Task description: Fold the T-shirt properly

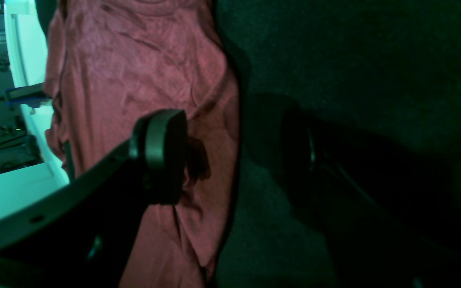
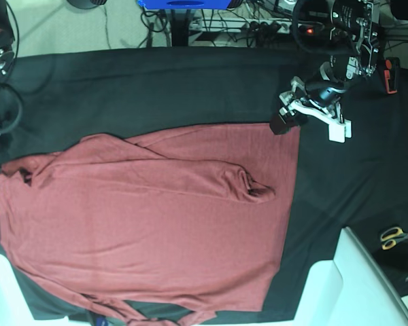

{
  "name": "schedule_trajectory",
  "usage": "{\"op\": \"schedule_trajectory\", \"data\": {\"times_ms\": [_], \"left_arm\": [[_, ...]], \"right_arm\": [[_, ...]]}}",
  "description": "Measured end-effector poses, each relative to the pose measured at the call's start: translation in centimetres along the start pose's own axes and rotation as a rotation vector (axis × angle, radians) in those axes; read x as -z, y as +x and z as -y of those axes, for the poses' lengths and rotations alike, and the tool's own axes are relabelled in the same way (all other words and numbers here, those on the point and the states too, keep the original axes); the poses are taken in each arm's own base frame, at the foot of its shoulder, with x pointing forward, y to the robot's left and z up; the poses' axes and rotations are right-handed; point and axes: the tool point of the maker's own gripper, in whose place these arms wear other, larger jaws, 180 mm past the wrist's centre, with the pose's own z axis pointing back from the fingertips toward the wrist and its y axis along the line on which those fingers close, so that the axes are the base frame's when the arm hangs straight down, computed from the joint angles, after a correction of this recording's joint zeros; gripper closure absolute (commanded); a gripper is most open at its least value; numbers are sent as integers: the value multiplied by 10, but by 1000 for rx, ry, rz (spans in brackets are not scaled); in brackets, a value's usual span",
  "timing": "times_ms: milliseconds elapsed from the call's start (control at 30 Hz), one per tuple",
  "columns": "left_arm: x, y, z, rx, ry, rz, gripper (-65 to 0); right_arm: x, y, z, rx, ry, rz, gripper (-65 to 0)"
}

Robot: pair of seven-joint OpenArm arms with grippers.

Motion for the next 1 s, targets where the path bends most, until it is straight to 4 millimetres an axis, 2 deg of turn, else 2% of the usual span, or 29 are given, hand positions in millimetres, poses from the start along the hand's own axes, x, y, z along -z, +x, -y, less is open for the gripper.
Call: {"op": "schedule_trajectory", "data": {"times_ms": [267, 800, 833, 1000], "left_arm": [[0, 0, 0, 2, 0, 1, -352], [1, -3, 3, -11, -6, 1, -360], [2, -3, 3, -12, -6, 1, -360], [1, -3, 3, -12, -6, 1, -362]], "right_arm": [[16, -19, -10, 77, 28, -16, -354], [18, -23, -20, 66, 65, -19, -345], [19, -24, -20, 67, 65, -20, -330], [20, -32, -17, 60, 48, -46, -140]]}}
